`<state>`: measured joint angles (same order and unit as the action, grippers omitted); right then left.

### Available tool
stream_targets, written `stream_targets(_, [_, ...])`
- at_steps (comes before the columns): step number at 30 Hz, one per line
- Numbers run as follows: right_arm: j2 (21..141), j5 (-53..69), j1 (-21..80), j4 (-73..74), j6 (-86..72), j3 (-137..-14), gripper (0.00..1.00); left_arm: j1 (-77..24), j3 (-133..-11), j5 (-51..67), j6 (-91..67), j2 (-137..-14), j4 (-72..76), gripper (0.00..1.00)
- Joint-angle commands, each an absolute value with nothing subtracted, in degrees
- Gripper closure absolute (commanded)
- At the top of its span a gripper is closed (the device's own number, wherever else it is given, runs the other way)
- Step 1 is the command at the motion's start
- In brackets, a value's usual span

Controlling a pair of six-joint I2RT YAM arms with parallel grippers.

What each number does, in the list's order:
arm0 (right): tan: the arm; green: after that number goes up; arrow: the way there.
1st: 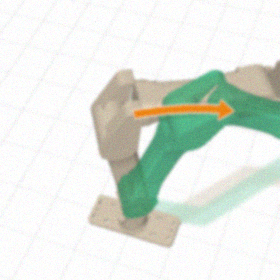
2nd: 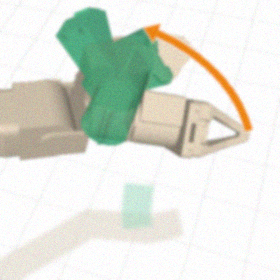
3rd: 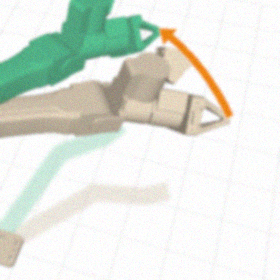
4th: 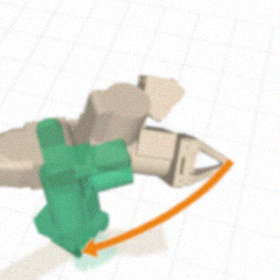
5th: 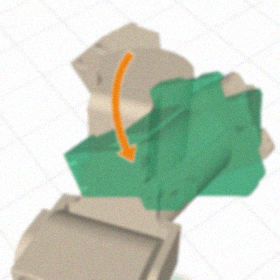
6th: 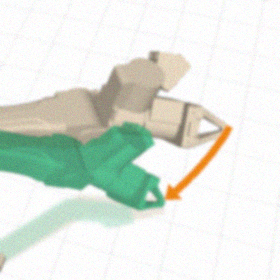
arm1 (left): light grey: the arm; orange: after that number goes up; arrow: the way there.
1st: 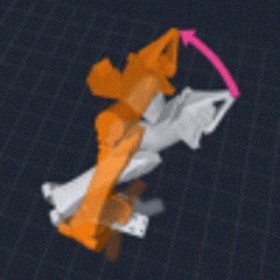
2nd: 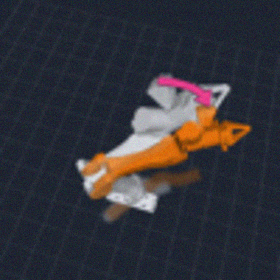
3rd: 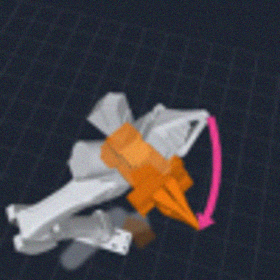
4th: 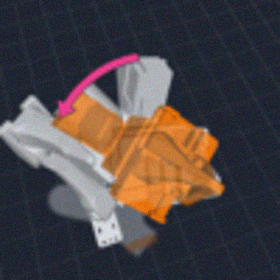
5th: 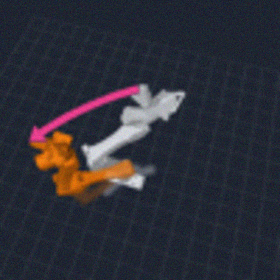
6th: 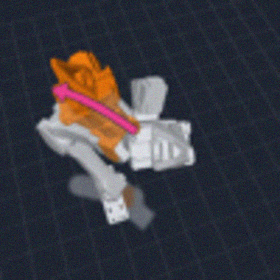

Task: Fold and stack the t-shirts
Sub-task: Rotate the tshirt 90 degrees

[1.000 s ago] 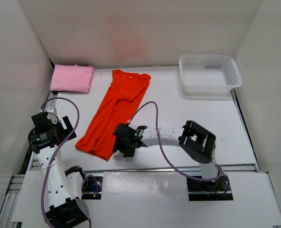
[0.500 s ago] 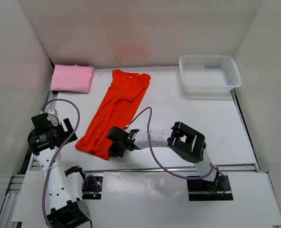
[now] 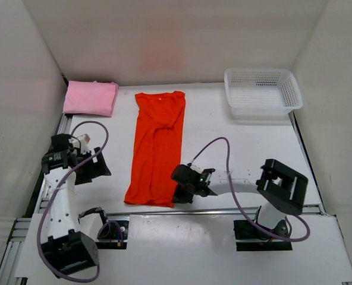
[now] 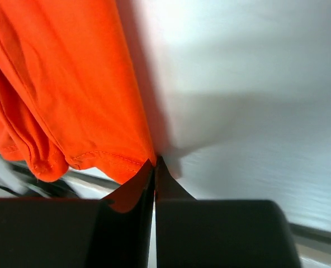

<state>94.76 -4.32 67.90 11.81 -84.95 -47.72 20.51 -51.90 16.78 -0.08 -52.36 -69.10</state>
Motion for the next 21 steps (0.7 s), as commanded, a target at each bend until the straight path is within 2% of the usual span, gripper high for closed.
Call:
stream_targets(1, [89.0, -4.5, 68.2, 15.0, -76.8, -41.0, 1.00, 11.3, -51.9, 22.6, 0.0, -54.8, -70.7, 0.08])
stream_targets(3, [86.1, -3.2, 68.2, 15.0, -74.5, -38.8, 1.00, 5.1, -51.4, 23.2, 0.0, -55.6, -69.5, 0.08])
stream_targets(5, [84.6, -3.2, 68.2, 15.0, -73.0, -37.4, 1.00, -5.6, -51.4, 23.2, 0.0, -57.2, -67.4, 0.08])
stream_targets(9, [83.5, -2.6, 68.2, 16.9, -67.7, -38.8, 0.61, -21.2, -50.1, 16.4, 0.0, -59.1, -62.8, 0.08])
stream_targets(10, [83.5, -2.6, 68.2, 18.0, -65.2, -39.8, 0.57, -23.1, -50.1, 15.8, 0.0, -59.1, -61.6, 0.08])
stream_targets(12, [83.5, -4.2, 67.7, 20.0, -63.6, -42.8, 0.54, -27.0, -51.4, 14.9, 0.0, -56.7, -58.3, 0.07])
stream_targets(16, [83.5, -5.7, 67.7, 26.2, -62.2, -46.2, 0.53, -27.0, -55.7, 13.6, 0.0, -51.9, -47.9, 0.04])
stream_targets(19, [80.9, -9.0, 67.7, 27.2, -62.2, -46.9, 0.53, -27.0, -57.0, 19.0, 0.0, -54.4, -50.6, 0.04])
stream_targets(21, [79.7, -9.1, 65.8, 27.2, -63.0, -46.2, 0.52, -27.0, -55.1, 24.1, 0.0, -58.9, -51.0, 0.16])
